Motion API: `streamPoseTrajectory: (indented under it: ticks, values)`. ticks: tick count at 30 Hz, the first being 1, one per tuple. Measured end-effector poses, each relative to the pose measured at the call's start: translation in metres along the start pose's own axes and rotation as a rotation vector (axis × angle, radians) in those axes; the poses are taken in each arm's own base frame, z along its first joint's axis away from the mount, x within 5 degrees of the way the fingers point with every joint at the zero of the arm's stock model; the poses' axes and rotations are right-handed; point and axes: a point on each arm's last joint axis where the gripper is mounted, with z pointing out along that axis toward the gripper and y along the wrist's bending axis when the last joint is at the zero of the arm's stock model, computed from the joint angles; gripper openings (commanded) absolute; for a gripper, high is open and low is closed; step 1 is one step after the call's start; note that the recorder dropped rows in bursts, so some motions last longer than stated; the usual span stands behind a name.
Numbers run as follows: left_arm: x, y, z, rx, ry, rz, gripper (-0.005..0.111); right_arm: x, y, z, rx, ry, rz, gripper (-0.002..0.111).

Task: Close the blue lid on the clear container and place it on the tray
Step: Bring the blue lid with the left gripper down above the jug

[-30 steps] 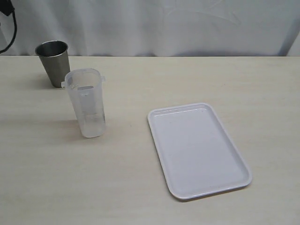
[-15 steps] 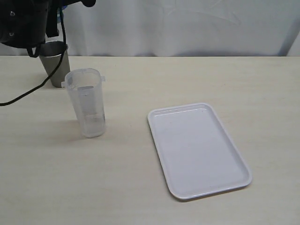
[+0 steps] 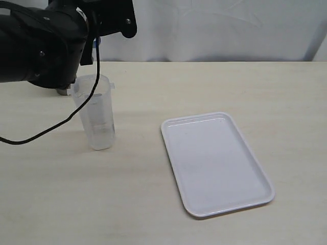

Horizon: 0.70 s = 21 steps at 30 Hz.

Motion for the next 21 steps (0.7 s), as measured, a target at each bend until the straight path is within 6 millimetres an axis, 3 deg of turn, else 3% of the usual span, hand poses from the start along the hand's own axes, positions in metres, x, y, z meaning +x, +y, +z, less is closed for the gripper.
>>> streamPoseTrajectory:
  ticks: [5, 15, 21]
  values:
    - [-0.004, 0.001, -0.005, -0.012, -0.002, -0.01, 0.0, 0.0, 0.0, 0.0, 0.0, 0.0, 0.0, 0.004]
    - [0.006, 0.028, -0.028, -0.021, -0.074, -0.178, 0.0, 0.0, 0.0, 0.0, 0.0, 0.0, 0.0, 0.004]
    - [0.017, 0.011, -0.032, 0.011, -0.053, -0.136, 0.0, 0.0, 0.0, 0.0, 0.0, 0.0, 0.0, 0.004]
